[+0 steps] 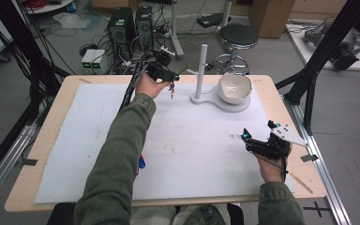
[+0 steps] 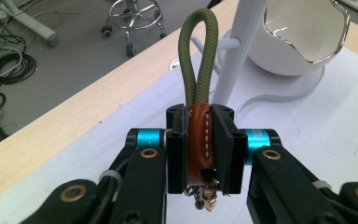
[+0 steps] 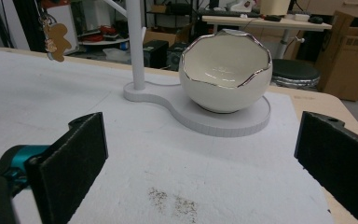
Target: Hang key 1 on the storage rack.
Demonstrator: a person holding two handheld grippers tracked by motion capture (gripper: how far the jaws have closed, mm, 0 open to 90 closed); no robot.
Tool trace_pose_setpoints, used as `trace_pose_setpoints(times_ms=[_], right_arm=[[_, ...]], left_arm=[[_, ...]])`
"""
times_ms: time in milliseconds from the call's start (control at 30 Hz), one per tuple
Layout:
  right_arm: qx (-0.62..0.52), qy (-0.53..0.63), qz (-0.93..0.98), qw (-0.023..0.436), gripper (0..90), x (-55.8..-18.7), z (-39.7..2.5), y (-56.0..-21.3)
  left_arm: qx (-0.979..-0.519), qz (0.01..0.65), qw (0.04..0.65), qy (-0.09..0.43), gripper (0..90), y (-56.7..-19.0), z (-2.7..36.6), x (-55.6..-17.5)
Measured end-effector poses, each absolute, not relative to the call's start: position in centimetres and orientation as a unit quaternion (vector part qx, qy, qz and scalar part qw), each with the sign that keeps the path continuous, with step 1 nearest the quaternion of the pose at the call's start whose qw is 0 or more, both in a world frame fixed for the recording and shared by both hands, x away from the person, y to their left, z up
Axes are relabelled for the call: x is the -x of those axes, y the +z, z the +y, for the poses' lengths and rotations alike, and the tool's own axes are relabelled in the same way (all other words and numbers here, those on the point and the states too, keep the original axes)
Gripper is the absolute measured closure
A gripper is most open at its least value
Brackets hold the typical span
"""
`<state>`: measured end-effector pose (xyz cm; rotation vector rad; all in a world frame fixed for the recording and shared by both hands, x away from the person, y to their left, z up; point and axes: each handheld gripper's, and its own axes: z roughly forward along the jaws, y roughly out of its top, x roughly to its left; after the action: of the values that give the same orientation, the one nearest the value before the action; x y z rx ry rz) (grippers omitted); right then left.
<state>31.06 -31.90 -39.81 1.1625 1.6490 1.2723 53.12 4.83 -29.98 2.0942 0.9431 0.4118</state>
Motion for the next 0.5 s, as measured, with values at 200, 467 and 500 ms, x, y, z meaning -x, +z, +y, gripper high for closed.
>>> trace_pose_setpoints(times_ms=[200,467,500], right_arm=[[-0.454,0.495,0.643,0.369,1.5,-31.0,-31.9,-39.8],[-0.454,0.495,0.643,0.368,1.5,-31.0,-31.9,-39.8],[-0.454,0.495,0.643,0.368,1.5,-31.0,-31.9,-39.8]], left_arm=[[-0.825,0.371,0.395,0.159,76.3,-30.3,4.4,-53.1],[-0.833,0.359,0.392,0.155,76.3,-30.6,3.7,-52.9],[-0.834,0.358,0.390,0.154,76.3,-30.8,3.5,-52.8]])
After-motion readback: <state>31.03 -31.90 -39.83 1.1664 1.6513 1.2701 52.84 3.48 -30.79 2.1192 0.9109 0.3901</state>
